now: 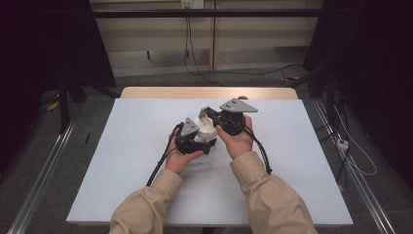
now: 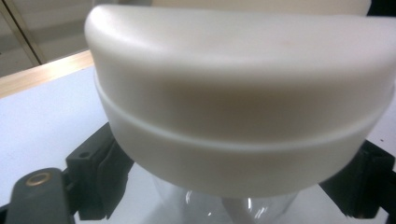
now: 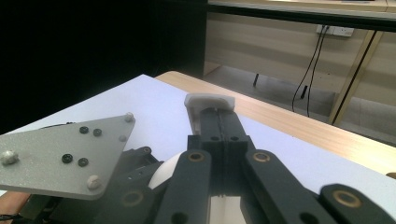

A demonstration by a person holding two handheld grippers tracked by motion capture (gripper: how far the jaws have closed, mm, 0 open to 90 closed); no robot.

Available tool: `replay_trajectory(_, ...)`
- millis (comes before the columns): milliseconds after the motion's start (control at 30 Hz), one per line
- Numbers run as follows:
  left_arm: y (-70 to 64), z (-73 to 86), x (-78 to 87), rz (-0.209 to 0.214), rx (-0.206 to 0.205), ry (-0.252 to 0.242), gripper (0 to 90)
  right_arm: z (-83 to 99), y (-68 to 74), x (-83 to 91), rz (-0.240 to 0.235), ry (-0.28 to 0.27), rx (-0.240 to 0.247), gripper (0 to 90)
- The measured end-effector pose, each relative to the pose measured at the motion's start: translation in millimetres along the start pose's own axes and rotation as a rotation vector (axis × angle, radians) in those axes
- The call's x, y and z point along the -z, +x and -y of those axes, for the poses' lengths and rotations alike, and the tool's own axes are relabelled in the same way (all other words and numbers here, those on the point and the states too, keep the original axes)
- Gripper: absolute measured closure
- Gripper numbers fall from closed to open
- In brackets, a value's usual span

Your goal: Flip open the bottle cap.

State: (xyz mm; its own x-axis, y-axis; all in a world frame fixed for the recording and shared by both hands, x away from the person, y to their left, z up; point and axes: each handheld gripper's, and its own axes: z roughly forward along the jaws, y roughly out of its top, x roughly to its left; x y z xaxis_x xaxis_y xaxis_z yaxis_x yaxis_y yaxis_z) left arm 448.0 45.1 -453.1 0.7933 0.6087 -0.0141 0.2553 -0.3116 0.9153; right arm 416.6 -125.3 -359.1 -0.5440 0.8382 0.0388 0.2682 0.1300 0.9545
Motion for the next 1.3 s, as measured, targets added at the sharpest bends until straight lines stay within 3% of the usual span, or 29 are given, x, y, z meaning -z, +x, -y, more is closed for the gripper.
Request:
replay_trajectory(567, -0.2, 0.1, 0.2, 0.03, -0.008, -0.024, 18.7, -1.3, -4.6, -1.7, 0.005, 0.011, -0.006, 90.0)
replay_trajectory(800, -2.2, -0.1, 0.3, 0.013, -0.036, -0.023, 18.9, -4.6, -7.3, -3.9, 0.011, 0.006, -0.007, 90.0)
replay_trajectory(1067, -2.6, 1.9, 1.4, 0.016, -0.024, -0.032, 18.9, -10.0, -6.2, -10.0, 0.003, 0.013, 0.012, 90.0)
replay_trajectory(1200, -1.4, 2.0, 1.9, 0.014, -0.042, -0.03, 18.9, -12.3, -7.1, -14.1, -0.003, 0.01, 0.008, 90.0)
replay_trajectory(1300, -1.2, 2.4, 1.8, 0.024, -0.024, -0.031, 18.9, -14.0, -7.6, -16.7, -0.005, 0.013, 0.006, 90.0)
